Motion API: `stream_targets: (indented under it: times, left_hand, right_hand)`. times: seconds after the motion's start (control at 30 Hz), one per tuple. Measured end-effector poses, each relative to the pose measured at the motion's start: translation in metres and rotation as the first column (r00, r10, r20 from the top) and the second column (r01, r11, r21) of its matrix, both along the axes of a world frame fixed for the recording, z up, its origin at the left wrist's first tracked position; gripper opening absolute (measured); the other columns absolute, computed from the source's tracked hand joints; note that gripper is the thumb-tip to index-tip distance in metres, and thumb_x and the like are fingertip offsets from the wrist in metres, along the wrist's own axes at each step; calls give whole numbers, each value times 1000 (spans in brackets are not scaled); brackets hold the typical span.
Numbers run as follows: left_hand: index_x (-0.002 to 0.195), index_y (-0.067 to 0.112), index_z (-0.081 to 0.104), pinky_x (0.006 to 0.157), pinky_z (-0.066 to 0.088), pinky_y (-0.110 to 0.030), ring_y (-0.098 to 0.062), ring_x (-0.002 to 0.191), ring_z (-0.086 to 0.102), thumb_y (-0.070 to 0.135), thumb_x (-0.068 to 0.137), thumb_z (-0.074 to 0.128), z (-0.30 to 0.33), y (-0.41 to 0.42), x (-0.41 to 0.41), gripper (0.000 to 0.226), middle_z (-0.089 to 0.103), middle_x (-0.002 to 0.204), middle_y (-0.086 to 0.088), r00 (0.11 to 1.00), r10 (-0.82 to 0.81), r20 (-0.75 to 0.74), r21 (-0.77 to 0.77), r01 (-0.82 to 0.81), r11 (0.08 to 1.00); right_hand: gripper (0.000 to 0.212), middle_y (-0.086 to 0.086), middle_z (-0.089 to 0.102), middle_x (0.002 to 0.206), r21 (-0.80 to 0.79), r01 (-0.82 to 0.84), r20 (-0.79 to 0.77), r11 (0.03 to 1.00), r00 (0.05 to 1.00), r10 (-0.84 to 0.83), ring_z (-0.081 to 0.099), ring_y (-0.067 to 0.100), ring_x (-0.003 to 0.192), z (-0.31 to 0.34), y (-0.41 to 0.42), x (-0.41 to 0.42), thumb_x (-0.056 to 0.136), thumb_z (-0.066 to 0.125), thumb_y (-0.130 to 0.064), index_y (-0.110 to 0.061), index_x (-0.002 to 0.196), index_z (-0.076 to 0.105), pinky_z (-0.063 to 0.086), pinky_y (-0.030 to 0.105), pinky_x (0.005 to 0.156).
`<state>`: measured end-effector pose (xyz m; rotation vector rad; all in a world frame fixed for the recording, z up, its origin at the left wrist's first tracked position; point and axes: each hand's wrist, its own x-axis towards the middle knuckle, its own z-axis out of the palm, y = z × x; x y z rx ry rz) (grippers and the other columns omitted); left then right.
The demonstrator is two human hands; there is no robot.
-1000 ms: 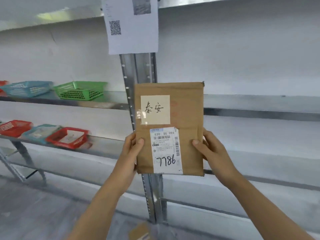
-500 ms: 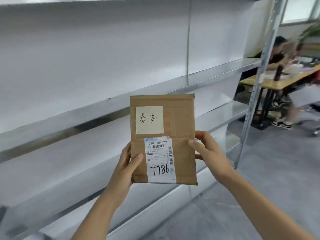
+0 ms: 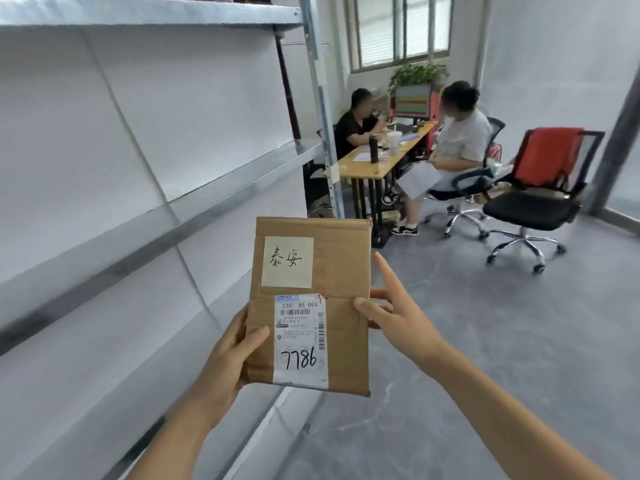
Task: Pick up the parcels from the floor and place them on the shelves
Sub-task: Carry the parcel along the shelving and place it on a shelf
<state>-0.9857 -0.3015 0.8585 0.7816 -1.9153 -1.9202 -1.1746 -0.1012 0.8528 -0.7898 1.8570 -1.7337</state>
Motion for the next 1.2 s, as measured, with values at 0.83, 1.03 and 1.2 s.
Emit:
stream_targets:
  times: [0.83,1.03,1.2]
  left_hand:
    - [138,37,64,94,62,-49,-31,115,75,24,89,70,-48,-241,-305,52,81,122,-3,967,-213,140,73,205,976]
    - [134,30,67,92,63,-48,-31,105,79,17,96,70,-64,-272,-364,41,83,116,-10,984,-11,180,61,0,998]
    - [118,24,76,82,60,-43,-34,102,77,16,96,69,-76,-290,-416,25,82,111,-14,947,236,218,54,-253,966]
  right_hand:
    - [60,24,70,120,138,43,202,990,977,-70,79,45,83,-29,-180,-309,93,72,-37,-54,136,34,64,56,83]
    - [48,17,67,123,184,-67,225,981,974,24,80,43,85,-49,-240,-393,100,61,-35,-45,136,30,64,56,84]
    - [50,19,59,125,250,-222,220,942,961,168,81,35,86,-65,-294,-470,101,58,-40,-40,139,26,66,47,83]
